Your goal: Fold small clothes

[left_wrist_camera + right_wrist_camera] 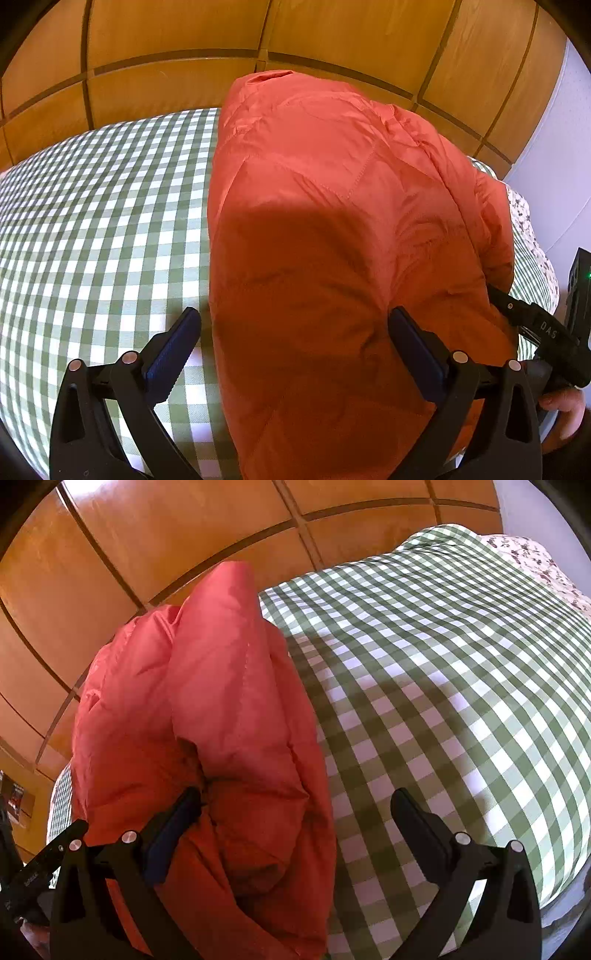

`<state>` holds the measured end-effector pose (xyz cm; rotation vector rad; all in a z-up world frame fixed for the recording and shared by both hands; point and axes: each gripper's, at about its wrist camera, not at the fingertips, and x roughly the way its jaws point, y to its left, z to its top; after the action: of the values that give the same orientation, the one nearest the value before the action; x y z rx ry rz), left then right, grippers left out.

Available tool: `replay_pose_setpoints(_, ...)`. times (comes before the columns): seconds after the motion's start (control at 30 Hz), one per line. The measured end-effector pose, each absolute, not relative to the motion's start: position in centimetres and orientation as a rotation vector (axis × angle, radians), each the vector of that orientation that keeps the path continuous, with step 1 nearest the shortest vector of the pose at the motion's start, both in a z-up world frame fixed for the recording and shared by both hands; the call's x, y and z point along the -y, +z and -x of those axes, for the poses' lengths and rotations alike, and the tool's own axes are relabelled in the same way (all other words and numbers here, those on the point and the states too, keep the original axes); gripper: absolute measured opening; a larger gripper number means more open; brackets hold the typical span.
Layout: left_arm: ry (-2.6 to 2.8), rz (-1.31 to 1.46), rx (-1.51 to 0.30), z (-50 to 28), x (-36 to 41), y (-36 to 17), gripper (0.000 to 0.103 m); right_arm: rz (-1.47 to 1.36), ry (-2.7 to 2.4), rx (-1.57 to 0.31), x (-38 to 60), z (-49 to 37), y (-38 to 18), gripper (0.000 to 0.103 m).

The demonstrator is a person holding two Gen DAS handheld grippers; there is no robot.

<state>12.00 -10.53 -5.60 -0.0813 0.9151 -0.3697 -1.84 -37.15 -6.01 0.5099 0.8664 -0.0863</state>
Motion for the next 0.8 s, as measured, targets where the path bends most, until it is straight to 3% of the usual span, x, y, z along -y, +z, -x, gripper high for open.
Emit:
replay_pose_setpoints(0.33,-0.492,0.122,-0.981,-13.8,9.2,-5.9,0.100,-0.678,0.094,-0.993,39.8,-1.1,-7.9,0.101)
replay_pose_setpoints(0.8,-0.768,0.485,-1.177,-16.3,5.4,-10.9,0.100,-0.753,0.285,-1.039,42.5,-7.2,-9.4,0.101)
